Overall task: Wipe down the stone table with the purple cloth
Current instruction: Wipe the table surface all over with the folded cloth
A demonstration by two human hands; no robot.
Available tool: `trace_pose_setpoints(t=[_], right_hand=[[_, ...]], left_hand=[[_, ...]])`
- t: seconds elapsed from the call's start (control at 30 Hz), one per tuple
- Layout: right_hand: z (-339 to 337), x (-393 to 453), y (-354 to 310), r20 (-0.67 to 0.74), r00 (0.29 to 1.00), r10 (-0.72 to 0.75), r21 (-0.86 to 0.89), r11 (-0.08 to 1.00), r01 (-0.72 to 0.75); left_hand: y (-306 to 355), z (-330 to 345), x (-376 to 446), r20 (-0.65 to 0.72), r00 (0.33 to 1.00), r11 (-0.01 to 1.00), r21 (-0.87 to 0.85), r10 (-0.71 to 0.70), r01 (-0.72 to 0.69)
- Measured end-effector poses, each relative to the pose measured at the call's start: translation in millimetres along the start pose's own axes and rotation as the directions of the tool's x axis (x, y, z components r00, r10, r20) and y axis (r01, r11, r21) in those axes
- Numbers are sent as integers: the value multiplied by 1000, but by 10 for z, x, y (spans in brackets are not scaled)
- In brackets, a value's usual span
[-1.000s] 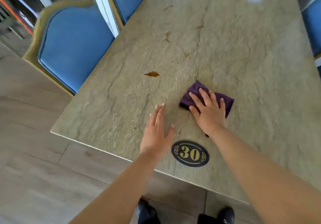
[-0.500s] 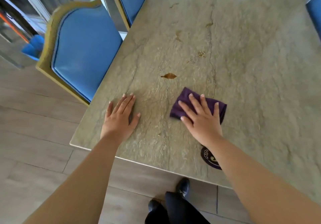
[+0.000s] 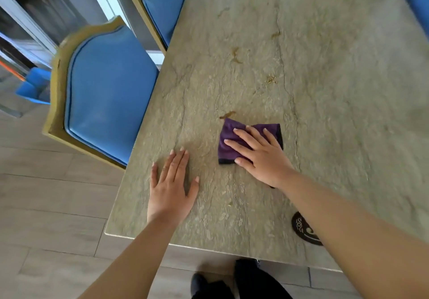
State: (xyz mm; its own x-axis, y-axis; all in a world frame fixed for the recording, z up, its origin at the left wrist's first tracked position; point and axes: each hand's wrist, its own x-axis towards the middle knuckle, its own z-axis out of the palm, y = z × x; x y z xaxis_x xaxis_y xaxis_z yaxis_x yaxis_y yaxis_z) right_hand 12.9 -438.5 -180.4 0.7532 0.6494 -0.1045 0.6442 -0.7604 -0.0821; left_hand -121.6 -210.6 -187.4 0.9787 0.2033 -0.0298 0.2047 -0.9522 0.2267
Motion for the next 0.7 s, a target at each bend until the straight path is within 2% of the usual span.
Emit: trace_pose_setpoints(t=[0.03,0.1,0.17,0.23,0.3,0.4,0.47,0.5,0.53,0.63,0.7], right_hand=[[-4,-54,126,-7,999,50,0,999,-50],[0,-193,282,-66,955,290,46,957,-287],[13,-311,208,-109,833,542,114,840,-531],[22,-390,-95,-121,730,672,157,739,-655],[31,-447,-526,-114,718,687,180,725,-665],[73,-586,-1078,-170,804,570,132,822,-554],[57,-769,-1116,-149,811,566,115,824,-554],[65,-877,-1078,-143,775,615,113,788,-605],[87,-1005,-1031,-150,709,689,123,724,-679],[162,-1346,-1041,-166,403,900,243,433,-868],[224,-1339,-1237,-180,270,946,286,313,-906]], left_hand=[[-8,-1,-1,1,1000,1000,7,5,-5],[-12,-2,-3,6,1000,1000,18,19,-19],[-18,2,-8,3,1000,999,19,31,-31],[-30,5,-17,9,999,999,17,50,-50],[-41,-11,-38,23,997,997,1,77,-77],[-74,-43,-59,48,995,995,-48,88,-85],[-121,-101,-34,98,989,989,-104,111,-101],[-162,-143,-8,131,982,986,-111,135,-121],[-216,-195,25,166,971,983,-101,170,-155],[-475,-294,148,210,918,941,-35,337,-338],[-709,-280,208,182,863,877,4,472,-481]])
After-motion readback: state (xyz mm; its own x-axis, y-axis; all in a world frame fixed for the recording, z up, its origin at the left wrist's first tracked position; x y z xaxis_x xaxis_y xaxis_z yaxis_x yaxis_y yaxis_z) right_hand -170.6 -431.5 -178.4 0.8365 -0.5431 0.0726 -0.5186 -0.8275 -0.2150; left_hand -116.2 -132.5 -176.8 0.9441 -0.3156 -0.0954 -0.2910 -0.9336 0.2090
